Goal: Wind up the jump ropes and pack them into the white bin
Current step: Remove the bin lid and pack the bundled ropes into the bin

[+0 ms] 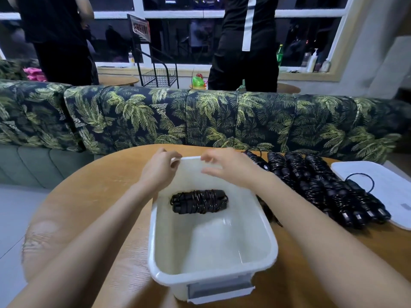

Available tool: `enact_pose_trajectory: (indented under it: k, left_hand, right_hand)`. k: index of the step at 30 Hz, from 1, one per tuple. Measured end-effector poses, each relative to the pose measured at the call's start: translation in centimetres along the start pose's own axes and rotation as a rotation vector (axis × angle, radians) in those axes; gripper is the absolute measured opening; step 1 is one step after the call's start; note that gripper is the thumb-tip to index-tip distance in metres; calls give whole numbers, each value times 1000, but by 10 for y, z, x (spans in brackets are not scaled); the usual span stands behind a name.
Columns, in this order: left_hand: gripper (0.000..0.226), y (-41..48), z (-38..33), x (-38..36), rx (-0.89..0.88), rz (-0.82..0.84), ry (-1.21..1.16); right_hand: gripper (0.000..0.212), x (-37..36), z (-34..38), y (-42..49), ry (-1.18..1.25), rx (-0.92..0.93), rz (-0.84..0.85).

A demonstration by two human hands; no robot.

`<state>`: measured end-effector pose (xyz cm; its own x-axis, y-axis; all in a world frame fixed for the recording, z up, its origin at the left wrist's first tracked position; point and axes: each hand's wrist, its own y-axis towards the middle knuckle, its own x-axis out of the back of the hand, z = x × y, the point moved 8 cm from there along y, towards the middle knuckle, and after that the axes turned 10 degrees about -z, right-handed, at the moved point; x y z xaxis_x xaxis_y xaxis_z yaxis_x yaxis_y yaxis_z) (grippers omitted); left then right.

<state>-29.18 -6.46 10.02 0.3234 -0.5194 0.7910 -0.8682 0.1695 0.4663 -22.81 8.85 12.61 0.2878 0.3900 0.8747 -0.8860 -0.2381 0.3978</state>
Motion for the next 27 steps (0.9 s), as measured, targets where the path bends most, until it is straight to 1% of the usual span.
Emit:
enact_pose_trajectory:
  k: [1, 2, 3, 4, 5, 6, 8, 10, 11, 12, 15, 19, 21, 23, 25, 27]
  left_hand:
    - [26, 1, -2, -2, 0, 5, -6]
    - [27, 1, -5, -3, -2, 7, -6]
    - [27, 1, -7, -5, -6, 9, -1]
    - [27, 2, -9, -6, -8, 10, 7]
    - [27, 2, -10, -8, -7, 12, 14]
    - [27, 2, -11, -8, -8, 12, 19]
    - [26, 2, -11, -8, -21, 4, 14]
    - [25, 2, -11, -7, -36, -8, 8]
    - [25, 1, -11, -6, -39, -8, 11]
    - [26, 0, -12, -5, -41, -6, 19]
    - [29, -1, -14, -5, -57, 4, 49]
    - [33, -2, -14, -6, -69, 15, 57]
    - [35, -2, -15, -7, -72, 24, 47]
    - [39, -3, -17, -6, -91, 28, 18]
    - [42, -5, -18, -5, -120, 26, -10]
    - [38, -5, -19, -6, -138, 29, -23]
  right_hand:
    - [22, 25, -20, -8, 49, -61, -192]
    - [17, 44, -44, -20, 41, -149, -345]
    - [15, 53, -72, -33, -8, -269, -423]
    - [18, 53, -99, -45, -81, -402, -413]
    - [26, 43, -123, -55, -173, -518, -329]
    - [36, 28, -140, -64, -258, -596, -216]
    - [56, -3, -154, -75, -393, -646, -34]
    - [69, -24, -154, -79, -508, -632, 45]
    - [71, -30, -152, -79, -564, -620, 63]
    - [68, -34, -149, -78, -610, -617, 78]
    - [45, -42, -147, -75, -667, -641, 133]
    - [38, -60, -156, -75, -548, -730, 161]
    - [35, -64, -154, -75, -497, -726, 144]
    - [35, -55, -151, -75, -397, -736, 52]
    - [49, -27, -148, -73, -209, -761, -107]
    - [61, 12, -135, -64, 7, -723, -257]
